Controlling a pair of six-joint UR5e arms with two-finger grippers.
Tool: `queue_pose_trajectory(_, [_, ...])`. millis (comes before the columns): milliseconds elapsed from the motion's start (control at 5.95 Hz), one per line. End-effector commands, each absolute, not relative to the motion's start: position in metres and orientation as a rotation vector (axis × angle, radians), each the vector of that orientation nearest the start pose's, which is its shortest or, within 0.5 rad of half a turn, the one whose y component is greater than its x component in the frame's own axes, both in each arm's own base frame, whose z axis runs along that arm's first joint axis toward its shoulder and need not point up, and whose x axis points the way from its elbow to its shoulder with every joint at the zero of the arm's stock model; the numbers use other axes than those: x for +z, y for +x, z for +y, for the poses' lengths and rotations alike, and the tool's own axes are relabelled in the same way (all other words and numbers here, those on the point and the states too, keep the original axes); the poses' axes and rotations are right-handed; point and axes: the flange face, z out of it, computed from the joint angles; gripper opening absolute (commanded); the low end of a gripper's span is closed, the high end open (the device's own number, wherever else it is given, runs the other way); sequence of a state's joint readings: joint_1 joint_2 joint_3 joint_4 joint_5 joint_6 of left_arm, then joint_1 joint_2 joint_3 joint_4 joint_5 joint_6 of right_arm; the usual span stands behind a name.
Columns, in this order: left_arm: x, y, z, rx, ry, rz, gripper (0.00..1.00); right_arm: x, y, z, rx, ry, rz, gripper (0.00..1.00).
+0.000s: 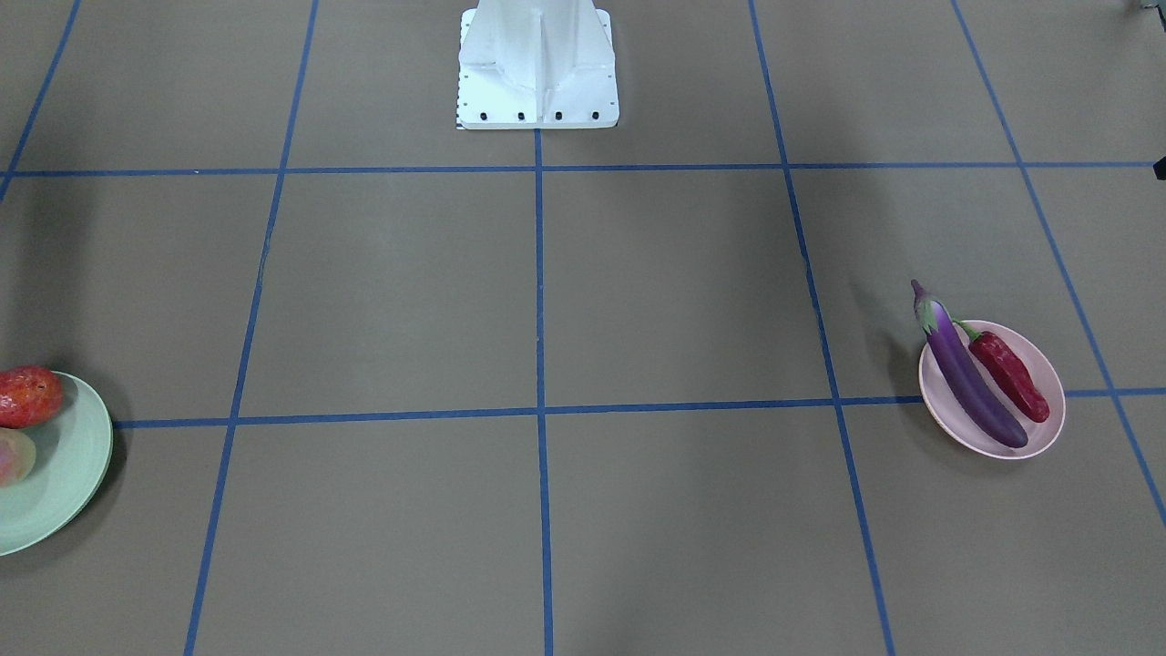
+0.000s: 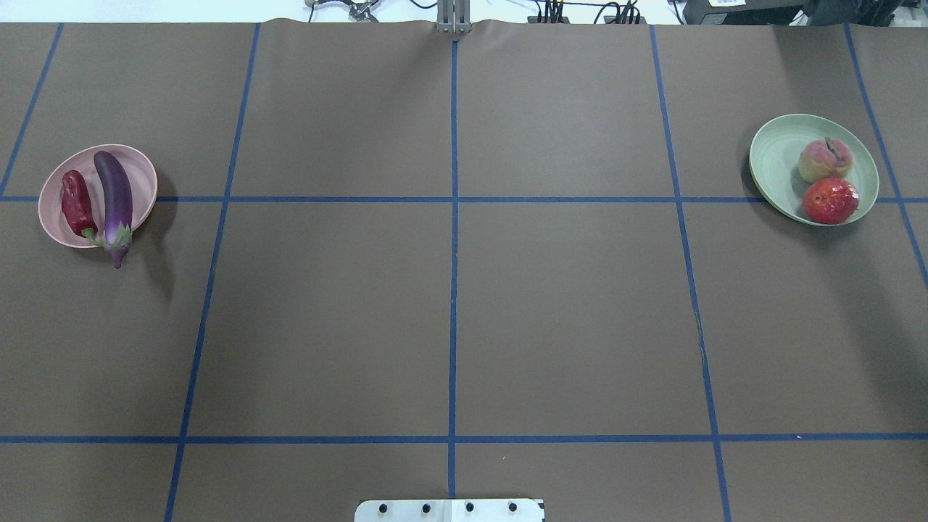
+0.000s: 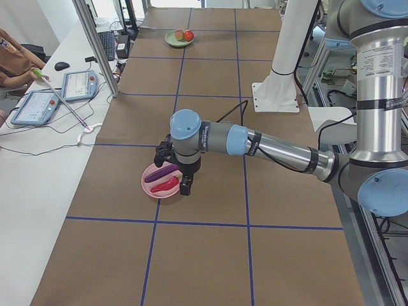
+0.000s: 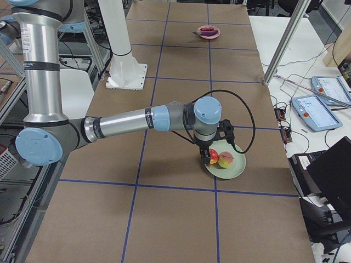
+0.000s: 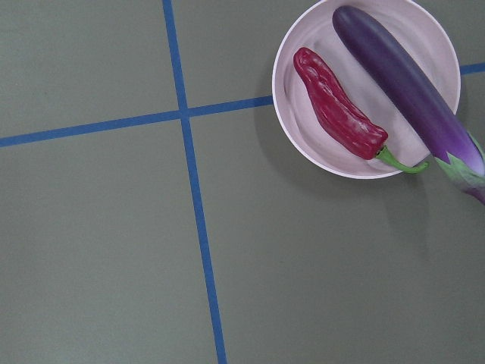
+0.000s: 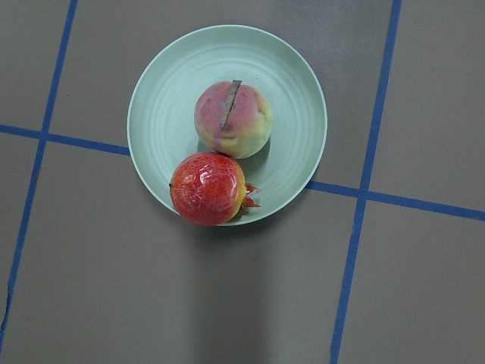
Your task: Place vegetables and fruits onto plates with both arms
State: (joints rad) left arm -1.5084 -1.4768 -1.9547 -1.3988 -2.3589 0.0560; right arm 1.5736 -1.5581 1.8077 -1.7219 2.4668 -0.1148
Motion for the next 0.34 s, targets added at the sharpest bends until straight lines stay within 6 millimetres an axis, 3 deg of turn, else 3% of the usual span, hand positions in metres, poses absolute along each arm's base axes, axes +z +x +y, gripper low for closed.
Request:
queue_pose_trajectory(0, [0.521,-0.034,-0.450,0.168,0.130,0.791,1.00,0.536,0.048,-0.496,-0.188,0.179,-0.888,1.00])
queue_pose_trajectory(168, [0.522,-0.033,-0.451,0.171,0.131,0.795,1.00,0.558,0.047,-0.485,-0.163,0.140,-0.913,1.00])
